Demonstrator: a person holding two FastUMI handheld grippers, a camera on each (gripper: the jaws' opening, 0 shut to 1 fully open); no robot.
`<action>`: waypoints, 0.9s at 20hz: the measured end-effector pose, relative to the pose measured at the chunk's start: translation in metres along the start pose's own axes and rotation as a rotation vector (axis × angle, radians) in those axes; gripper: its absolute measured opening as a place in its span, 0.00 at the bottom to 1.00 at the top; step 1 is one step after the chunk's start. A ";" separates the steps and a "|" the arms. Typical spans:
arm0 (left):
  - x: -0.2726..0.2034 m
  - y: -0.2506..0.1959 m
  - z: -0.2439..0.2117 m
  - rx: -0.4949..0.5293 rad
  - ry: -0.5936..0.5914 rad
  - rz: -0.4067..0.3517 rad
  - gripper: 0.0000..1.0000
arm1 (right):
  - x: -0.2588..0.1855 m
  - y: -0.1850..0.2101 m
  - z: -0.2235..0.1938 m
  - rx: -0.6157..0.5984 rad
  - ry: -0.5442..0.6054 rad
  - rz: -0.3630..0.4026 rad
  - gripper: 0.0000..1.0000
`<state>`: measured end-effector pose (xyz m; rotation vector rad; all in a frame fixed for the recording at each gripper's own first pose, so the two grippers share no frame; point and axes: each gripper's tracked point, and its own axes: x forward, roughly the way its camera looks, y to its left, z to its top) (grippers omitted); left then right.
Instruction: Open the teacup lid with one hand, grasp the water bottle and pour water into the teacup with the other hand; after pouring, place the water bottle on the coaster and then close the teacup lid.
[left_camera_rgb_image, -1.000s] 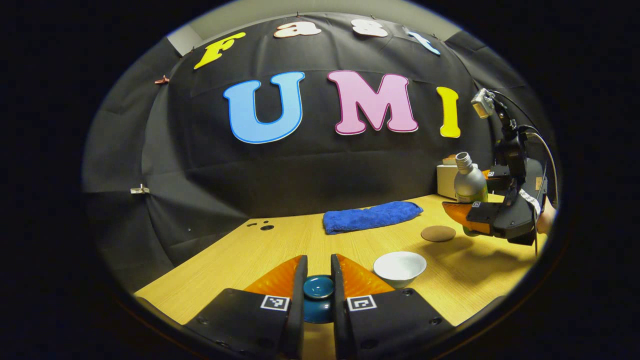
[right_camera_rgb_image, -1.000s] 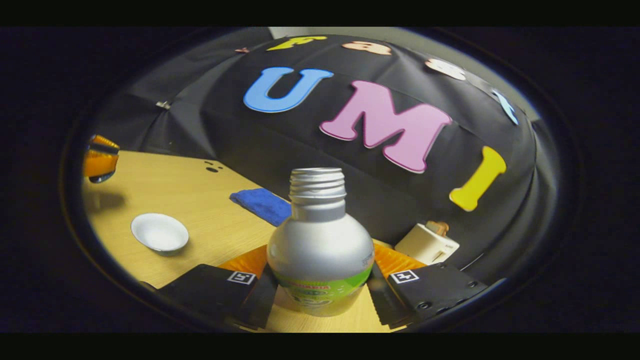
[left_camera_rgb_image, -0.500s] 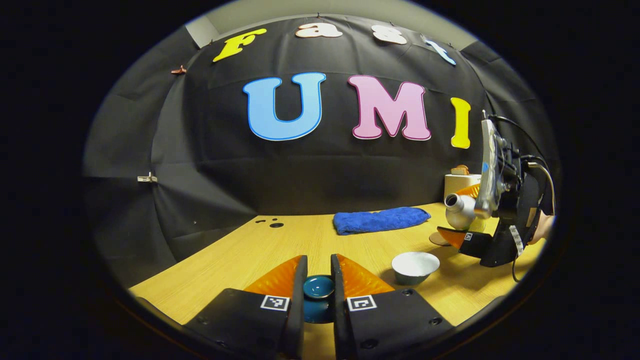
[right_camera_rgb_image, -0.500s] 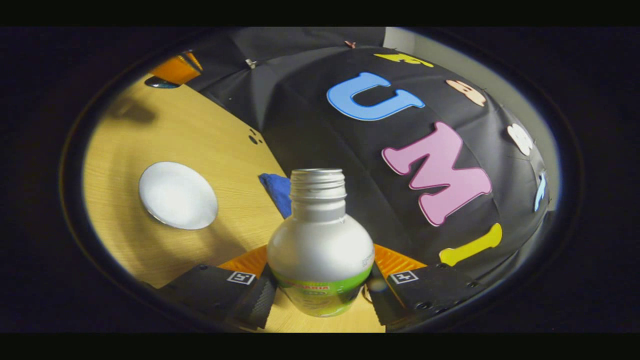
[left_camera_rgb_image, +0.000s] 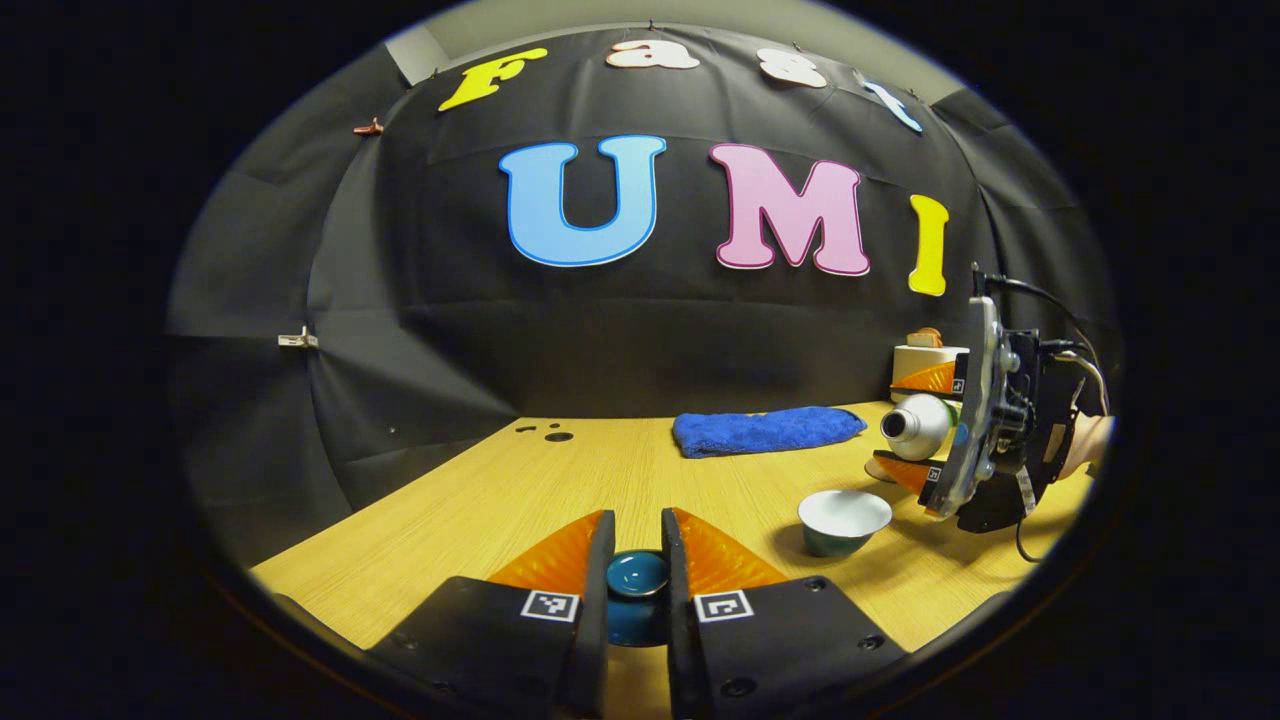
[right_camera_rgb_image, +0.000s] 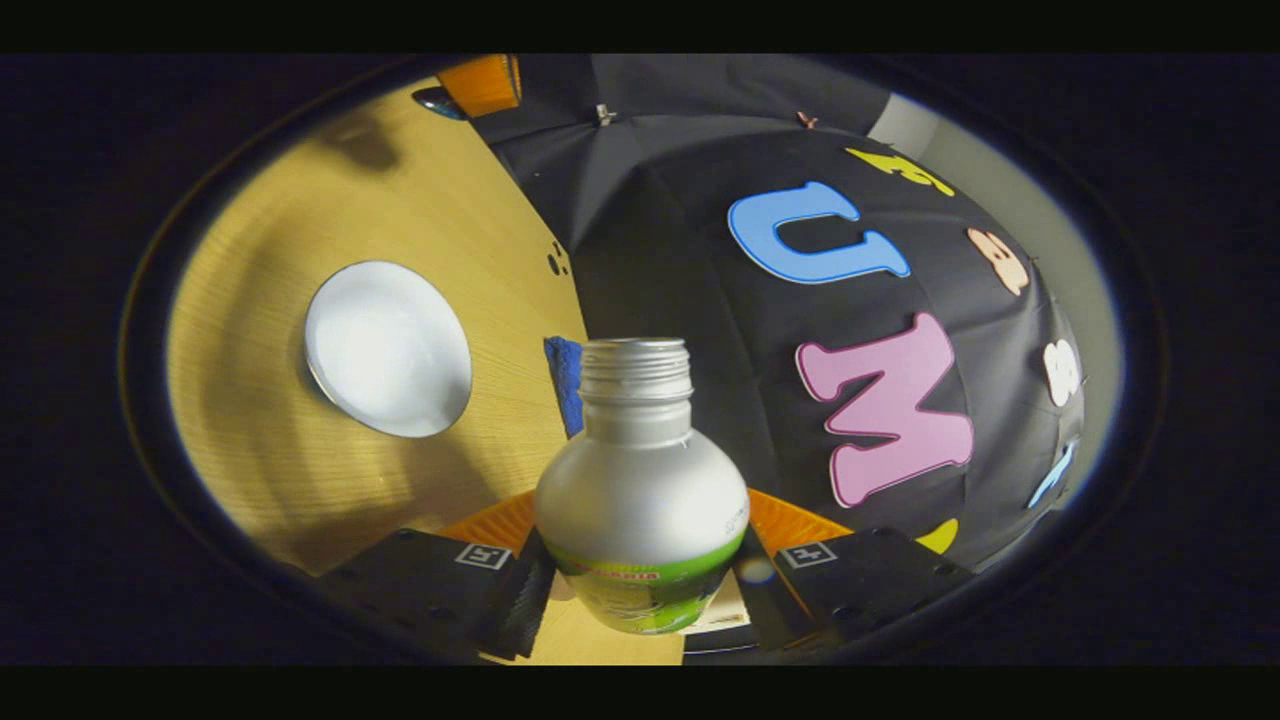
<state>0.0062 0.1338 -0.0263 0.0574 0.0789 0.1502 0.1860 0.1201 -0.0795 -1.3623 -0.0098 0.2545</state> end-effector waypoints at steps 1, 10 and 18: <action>0.000 0.001 -0.002 -0.004 0.004 0.001 0.28 | 0.001 0.003 0.001 -0.008 -0.003 0.006 0.82; -0.002 0.005 -0.007 -0.015 0.013 0.003 0.28 | 0.008 0.018 0.003 -0.232 -0.046 -0.004 0.82; 0.000 0.002 -0.015 -0.029 0.031 -0.011 0.25 | 0.010 0.021 0.005 -0.327 -0.064 -0.010 0.82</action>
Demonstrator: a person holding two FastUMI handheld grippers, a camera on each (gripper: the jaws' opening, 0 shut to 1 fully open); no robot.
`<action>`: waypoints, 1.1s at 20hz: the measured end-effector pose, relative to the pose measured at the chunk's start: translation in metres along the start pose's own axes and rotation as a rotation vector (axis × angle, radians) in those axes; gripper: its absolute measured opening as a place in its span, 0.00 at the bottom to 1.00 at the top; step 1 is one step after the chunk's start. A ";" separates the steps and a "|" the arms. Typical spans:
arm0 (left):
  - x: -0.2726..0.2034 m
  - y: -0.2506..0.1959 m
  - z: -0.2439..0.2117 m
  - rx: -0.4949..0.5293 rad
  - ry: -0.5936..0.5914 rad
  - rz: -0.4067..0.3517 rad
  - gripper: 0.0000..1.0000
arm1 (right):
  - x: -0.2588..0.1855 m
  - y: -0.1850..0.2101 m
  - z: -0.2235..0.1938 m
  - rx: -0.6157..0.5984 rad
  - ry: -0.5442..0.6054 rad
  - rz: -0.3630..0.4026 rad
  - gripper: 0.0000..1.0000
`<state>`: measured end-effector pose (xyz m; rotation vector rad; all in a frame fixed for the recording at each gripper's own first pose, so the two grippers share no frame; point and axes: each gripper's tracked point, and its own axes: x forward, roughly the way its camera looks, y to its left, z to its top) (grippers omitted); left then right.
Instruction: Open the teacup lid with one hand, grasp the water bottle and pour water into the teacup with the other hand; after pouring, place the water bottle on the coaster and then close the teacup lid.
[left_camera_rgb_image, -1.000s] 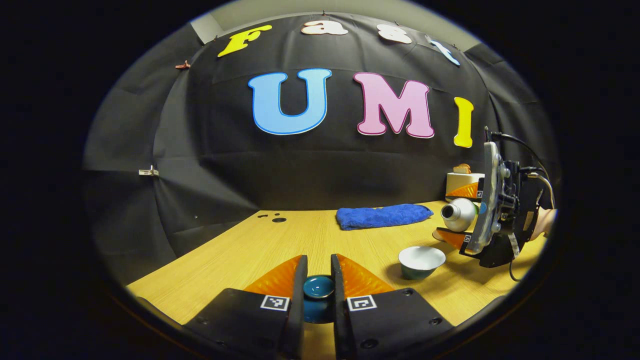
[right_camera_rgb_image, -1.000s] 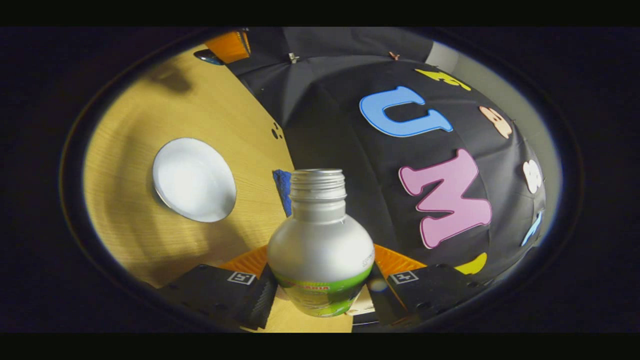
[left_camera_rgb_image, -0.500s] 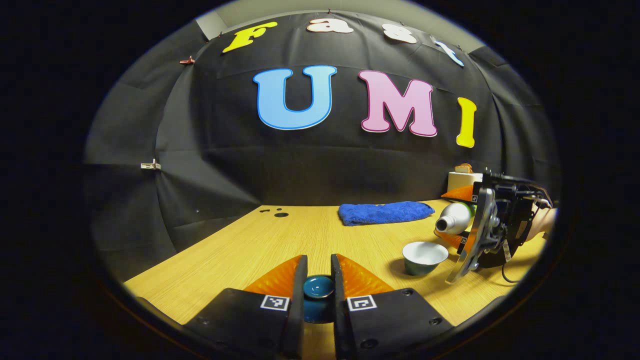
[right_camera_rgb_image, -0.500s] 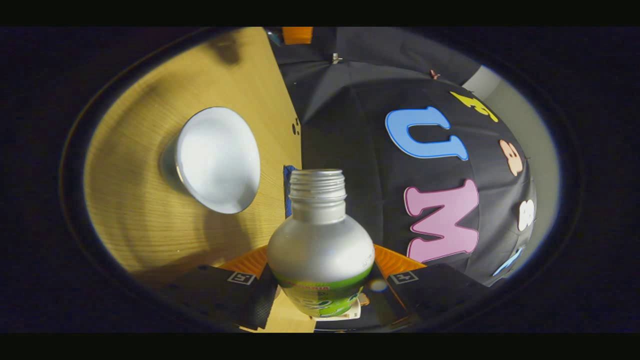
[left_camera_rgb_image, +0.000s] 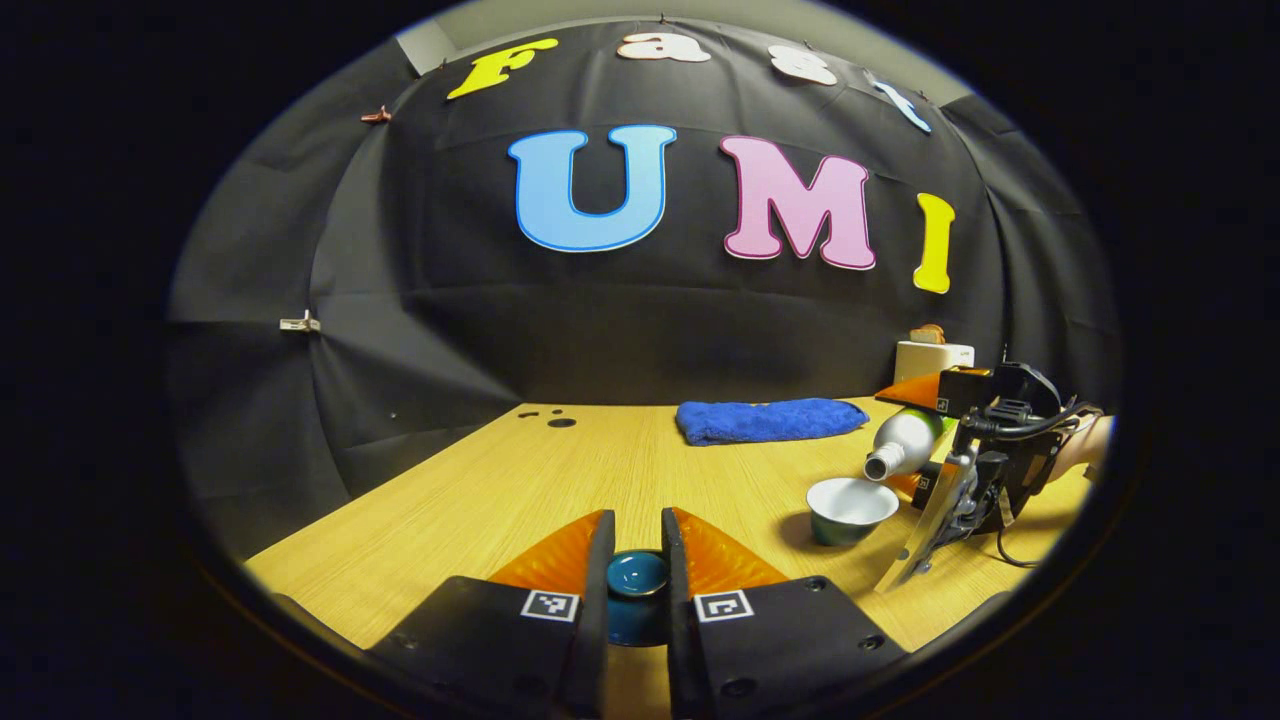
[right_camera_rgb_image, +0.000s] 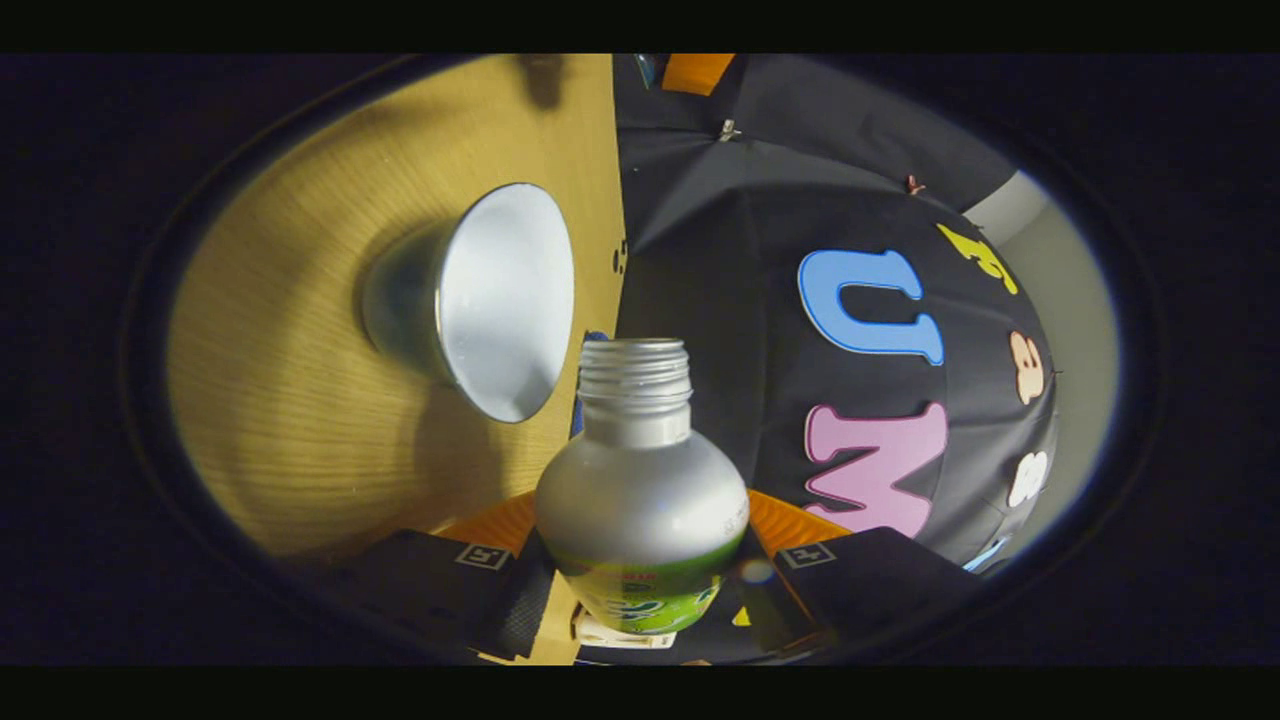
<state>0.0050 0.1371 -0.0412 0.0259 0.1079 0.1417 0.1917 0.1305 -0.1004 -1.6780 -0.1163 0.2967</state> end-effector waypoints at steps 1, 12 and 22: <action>0.001 -0.001 -0.001 0.000 0.001 -0.003 0.25 | 0.001 -0.001 0.000 -0.014 -0.003 -0.004 0.81; -0.003 -0.001 -0.002 0.003 0.002 -0.009 0.28 | 0.008 -0.014 0.005 -0.143 -0.030 -0.039 0.81; -0.006 0.000 -0.006 -0.003 0.010 -0.012 0.28 | 0.014 -0.020 0.006 -0.211 -0.047 -0.067 0.77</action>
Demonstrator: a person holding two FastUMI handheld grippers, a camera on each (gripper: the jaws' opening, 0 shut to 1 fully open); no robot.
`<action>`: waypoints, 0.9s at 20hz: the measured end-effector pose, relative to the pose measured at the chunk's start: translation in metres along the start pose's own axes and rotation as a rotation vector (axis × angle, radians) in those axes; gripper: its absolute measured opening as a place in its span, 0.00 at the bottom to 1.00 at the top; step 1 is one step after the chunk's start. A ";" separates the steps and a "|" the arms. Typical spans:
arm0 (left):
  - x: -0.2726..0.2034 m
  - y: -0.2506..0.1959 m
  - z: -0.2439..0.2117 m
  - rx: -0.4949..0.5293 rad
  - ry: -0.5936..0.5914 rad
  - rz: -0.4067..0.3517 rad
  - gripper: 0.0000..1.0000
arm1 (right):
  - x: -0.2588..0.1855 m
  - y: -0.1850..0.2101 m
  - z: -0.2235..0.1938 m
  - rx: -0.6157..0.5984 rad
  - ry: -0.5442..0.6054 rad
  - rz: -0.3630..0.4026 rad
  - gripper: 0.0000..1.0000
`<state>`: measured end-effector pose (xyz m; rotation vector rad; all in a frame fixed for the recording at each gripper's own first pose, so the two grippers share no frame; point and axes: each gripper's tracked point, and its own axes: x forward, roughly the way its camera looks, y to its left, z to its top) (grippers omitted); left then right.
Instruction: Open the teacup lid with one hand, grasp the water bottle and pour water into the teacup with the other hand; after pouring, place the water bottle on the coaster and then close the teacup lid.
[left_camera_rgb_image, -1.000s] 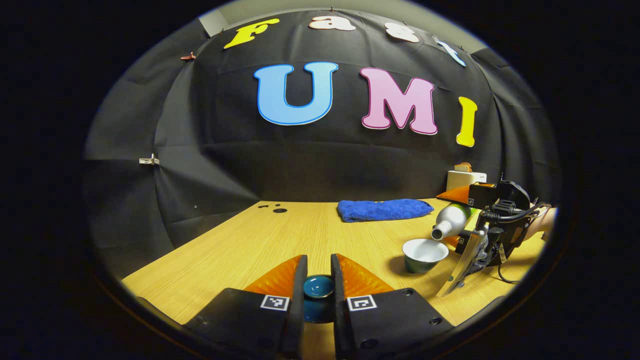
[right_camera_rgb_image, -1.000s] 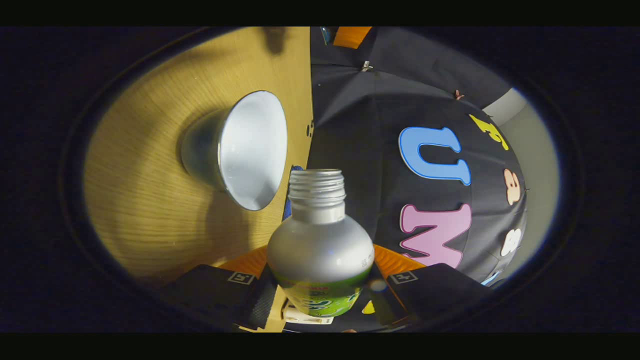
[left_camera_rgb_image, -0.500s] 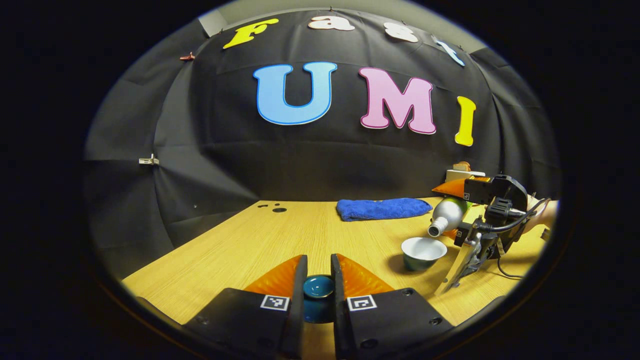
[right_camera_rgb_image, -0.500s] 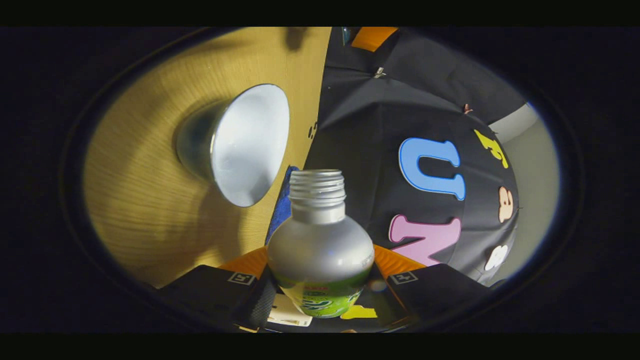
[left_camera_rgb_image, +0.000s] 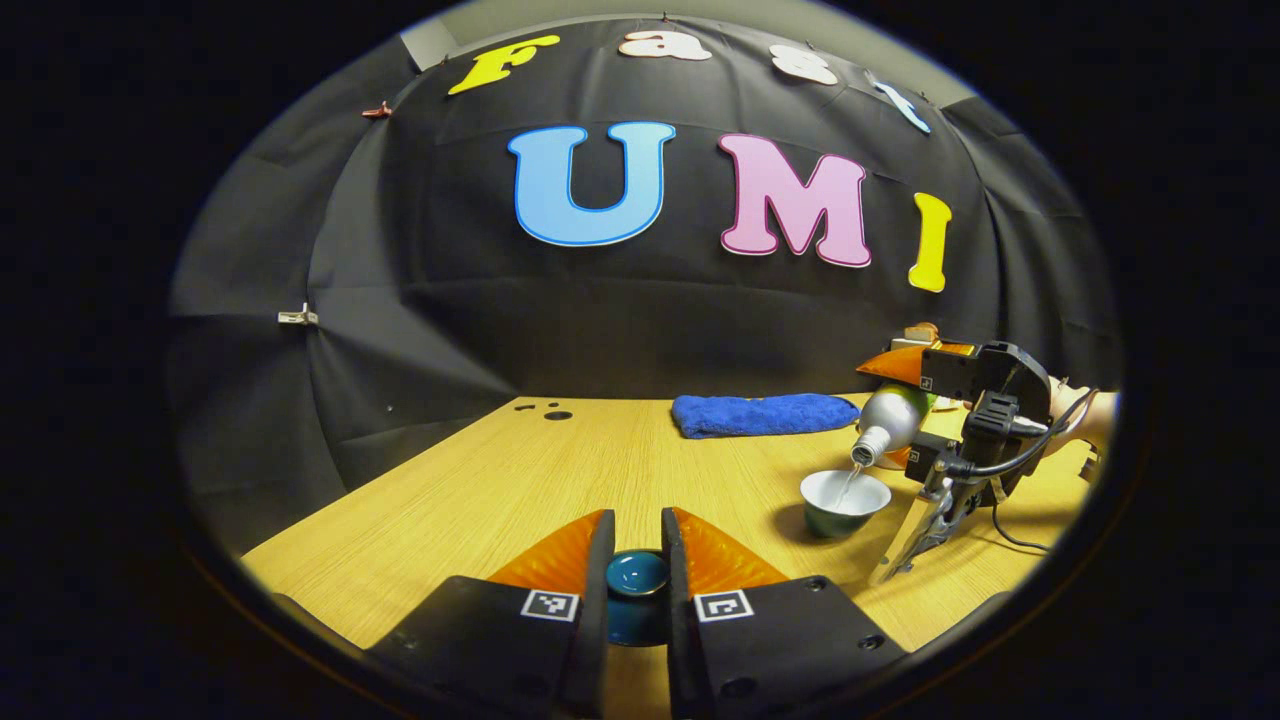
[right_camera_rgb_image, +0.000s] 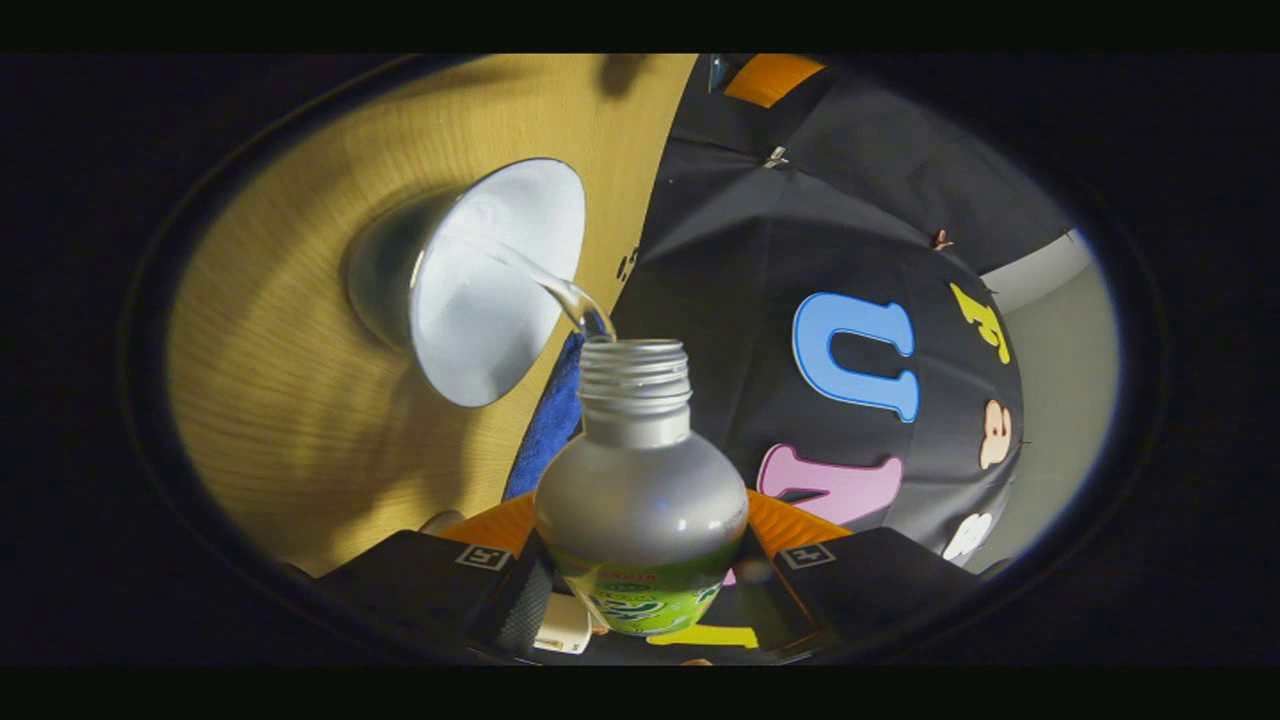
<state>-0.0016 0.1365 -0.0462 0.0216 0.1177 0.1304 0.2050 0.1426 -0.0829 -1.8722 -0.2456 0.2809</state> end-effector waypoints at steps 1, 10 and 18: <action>0.000 0.000 0.000 0.000 -0.001 0.000 0.28 | 0.000 -0.001 -0.001 -0.004 0.002 -0.002 0.81; -0.002 -0.001 -0.003 -0.005 0.006 -0.006 0.28 | 0.004 -0.012 -0.001 -0.076 -0.015 -0.029 0.81; -0.004 -0.004 -0.002 0.001 0.009 -0.015 0.28 | 0.007 -0.022 -0.004 -0.153 -0.039 -0.056 0.81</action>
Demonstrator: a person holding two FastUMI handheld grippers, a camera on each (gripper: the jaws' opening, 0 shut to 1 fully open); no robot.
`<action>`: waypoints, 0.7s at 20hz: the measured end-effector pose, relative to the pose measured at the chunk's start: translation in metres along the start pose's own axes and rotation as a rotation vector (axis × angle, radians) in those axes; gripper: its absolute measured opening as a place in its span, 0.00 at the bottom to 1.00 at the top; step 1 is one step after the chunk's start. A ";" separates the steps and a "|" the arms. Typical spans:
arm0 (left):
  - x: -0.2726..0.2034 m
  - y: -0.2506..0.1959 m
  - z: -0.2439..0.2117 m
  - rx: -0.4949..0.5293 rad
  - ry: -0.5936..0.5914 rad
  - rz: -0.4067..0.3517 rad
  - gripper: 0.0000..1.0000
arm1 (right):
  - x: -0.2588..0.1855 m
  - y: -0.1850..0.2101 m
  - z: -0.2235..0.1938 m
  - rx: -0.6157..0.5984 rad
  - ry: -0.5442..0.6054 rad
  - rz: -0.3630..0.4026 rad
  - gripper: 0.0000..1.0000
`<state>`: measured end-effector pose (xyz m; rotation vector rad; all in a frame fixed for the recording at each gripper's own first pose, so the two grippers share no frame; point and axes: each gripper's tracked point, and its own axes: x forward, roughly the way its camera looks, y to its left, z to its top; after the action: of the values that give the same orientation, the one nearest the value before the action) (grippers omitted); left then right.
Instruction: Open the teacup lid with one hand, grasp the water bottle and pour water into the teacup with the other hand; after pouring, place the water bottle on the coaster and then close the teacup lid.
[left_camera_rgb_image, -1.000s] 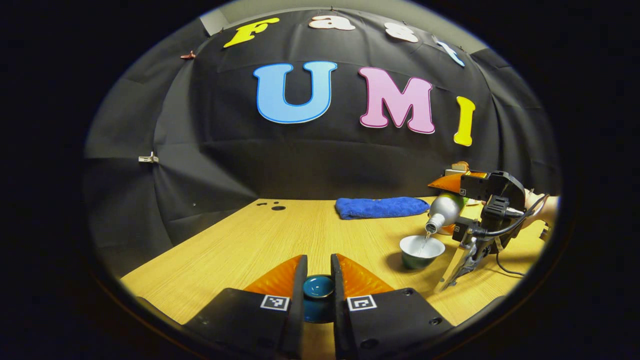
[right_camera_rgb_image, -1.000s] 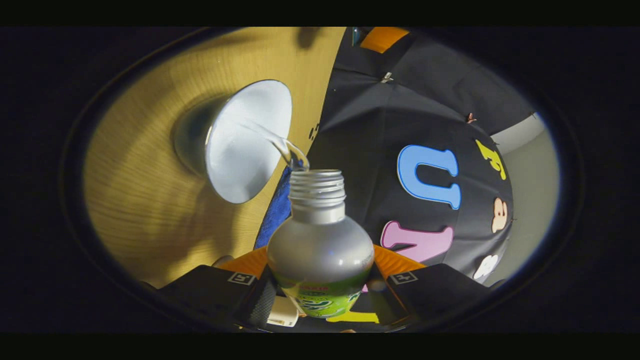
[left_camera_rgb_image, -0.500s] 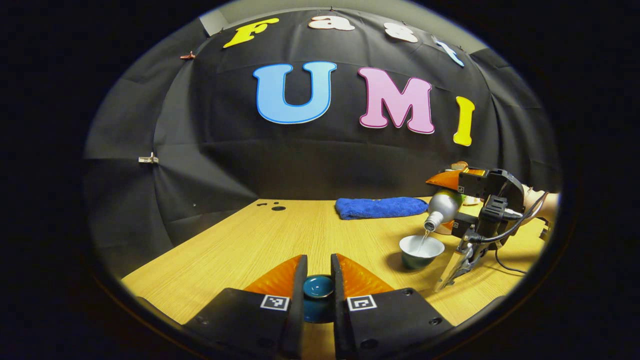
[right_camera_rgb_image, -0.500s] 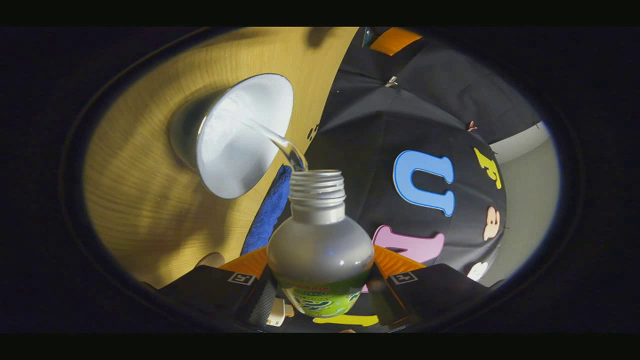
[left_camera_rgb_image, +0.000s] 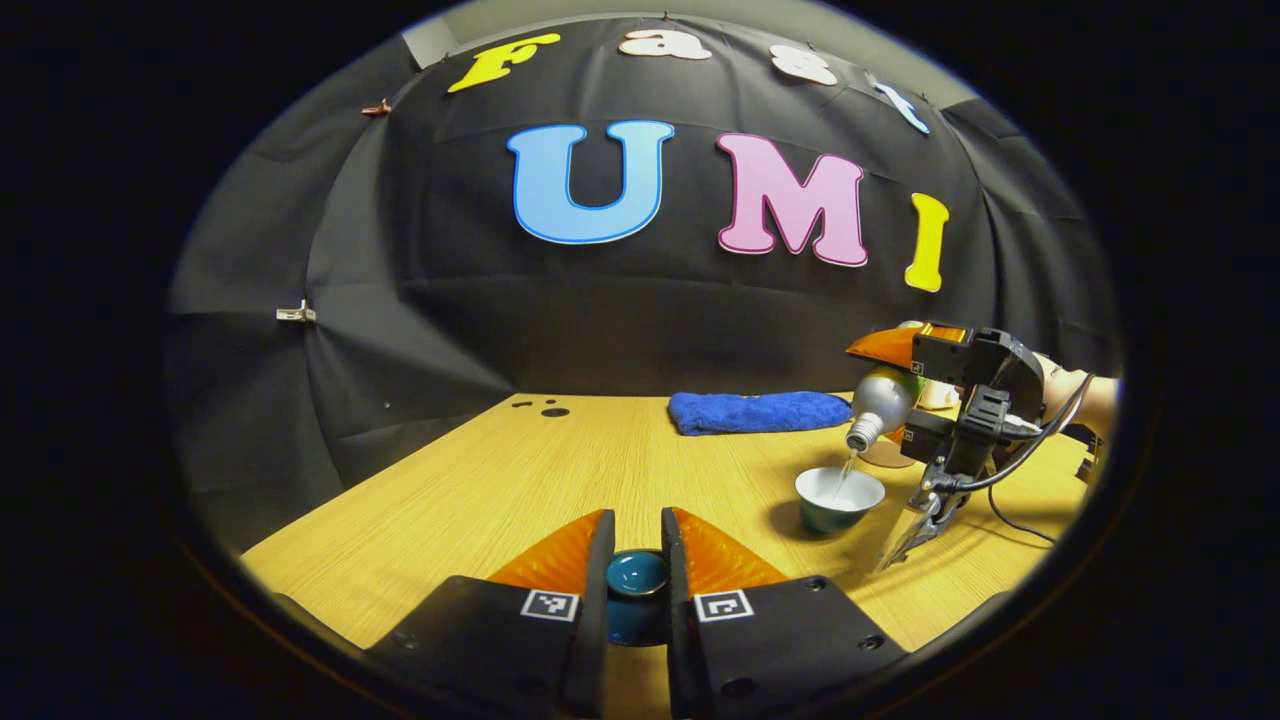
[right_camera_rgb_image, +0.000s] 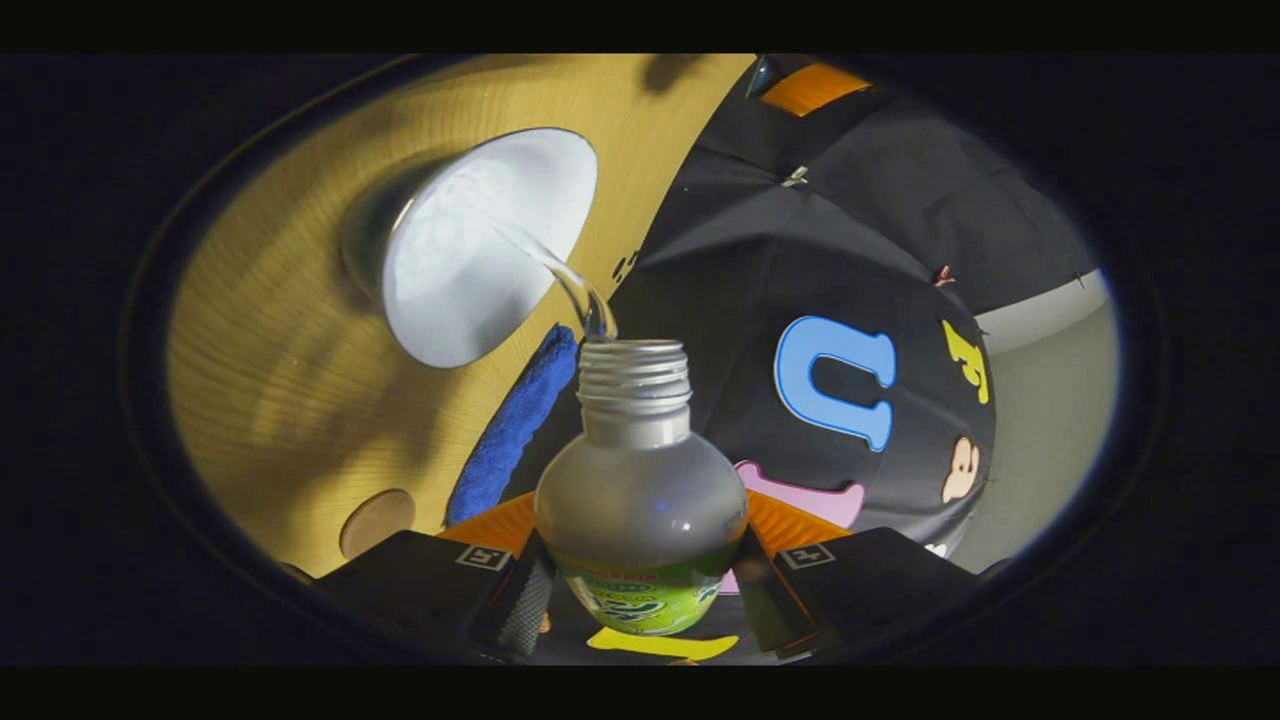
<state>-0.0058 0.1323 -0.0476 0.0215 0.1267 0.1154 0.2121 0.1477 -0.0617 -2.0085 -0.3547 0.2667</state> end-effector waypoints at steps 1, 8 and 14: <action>-0.001 -0.001 0.001 0.001 -0.001 -0.003 0.28 | -0.001 -0.001 -0.002 -0.003 -0.001 -0.002 0.81; -0.003 0.000 0.001 -0.001 -0.001 0.002 0.28 | 0.001 -0.015 -0.002 -0.043 -0.013 -0.026 0.81; -0.006 -0.001 0.001 0.007 0.002 -0.005 0.28 | 0.002 -0.022 -0.001 -0.095 -0.033 -0.040 0.81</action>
<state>-0.0113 0.1302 -0.0458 0.0282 0.1287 0.1099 0.2116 0.1573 -0.0419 -2.0893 -0.4353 0.2621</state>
